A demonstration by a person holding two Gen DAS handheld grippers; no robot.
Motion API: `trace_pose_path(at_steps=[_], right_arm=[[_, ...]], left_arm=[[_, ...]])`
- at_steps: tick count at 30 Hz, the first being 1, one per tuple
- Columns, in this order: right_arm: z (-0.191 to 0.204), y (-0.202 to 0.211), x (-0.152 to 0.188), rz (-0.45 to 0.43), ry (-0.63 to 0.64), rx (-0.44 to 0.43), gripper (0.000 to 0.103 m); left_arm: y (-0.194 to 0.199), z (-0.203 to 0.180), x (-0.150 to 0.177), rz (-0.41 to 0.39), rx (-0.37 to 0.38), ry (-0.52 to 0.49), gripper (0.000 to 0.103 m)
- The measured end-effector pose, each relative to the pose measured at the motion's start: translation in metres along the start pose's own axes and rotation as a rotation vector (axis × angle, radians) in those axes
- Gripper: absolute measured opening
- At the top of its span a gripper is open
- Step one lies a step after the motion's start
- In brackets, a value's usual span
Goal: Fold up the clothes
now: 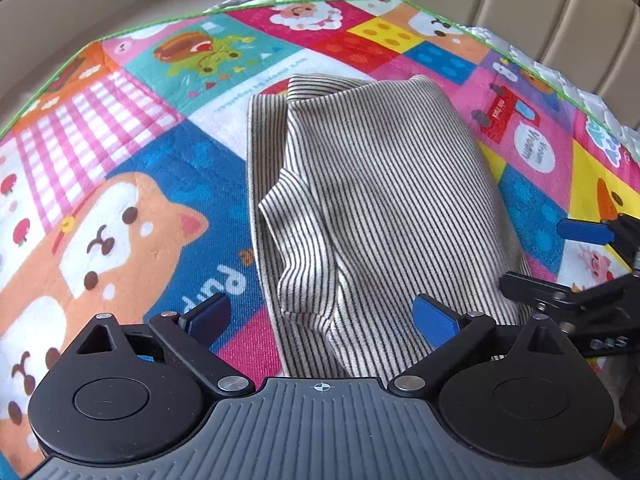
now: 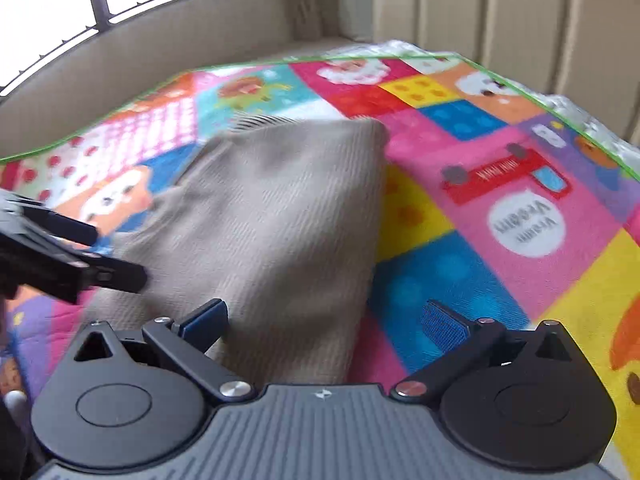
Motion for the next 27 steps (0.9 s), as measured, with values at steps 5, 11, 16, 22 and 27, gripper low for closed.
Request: trace_pose_path(at_steps=[5,11,16,22,27], right_arm=[[0.012,-0.010,0.013,-0.011,0.217,0.078,0.103],[0.008,-0.014,0.014,0.009,0.176,0.087,0.103],[-0.009,-0.017,0.015,0.081,0.014,0.019,0.103],[0.005,-0.003,0.004,-0.045,0.084,0.015,0.103],[0.011,-0.012,0.018,-0.009,0.167,0.035,0.103]], left_arm=[[0.001,-0.005,0.000,-0.002,0.022,-0.015,0.100],[0.000,-0.007,0.000,-0.001,0.027,-0.016,0.101],[-0.002,-0.004,0.001,0.004,0.008,-0.026,0.101],[-0.015,0.011,0.001,0.023,-0.073,-0.056,0.103],[-0.020,0.013,0.003,0.032,-0.080,-0.089,0.103]])
Point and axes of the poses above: each gripper's, at about its wrist camera, not at the fingertips, and y roughly against the way its jaws point, z to its left, x to its underside, the point moved 6 cm from there along -y, roughly the way its jaws point, and after that the axes turned 10 degrees about -z, right-handed, at the moved point
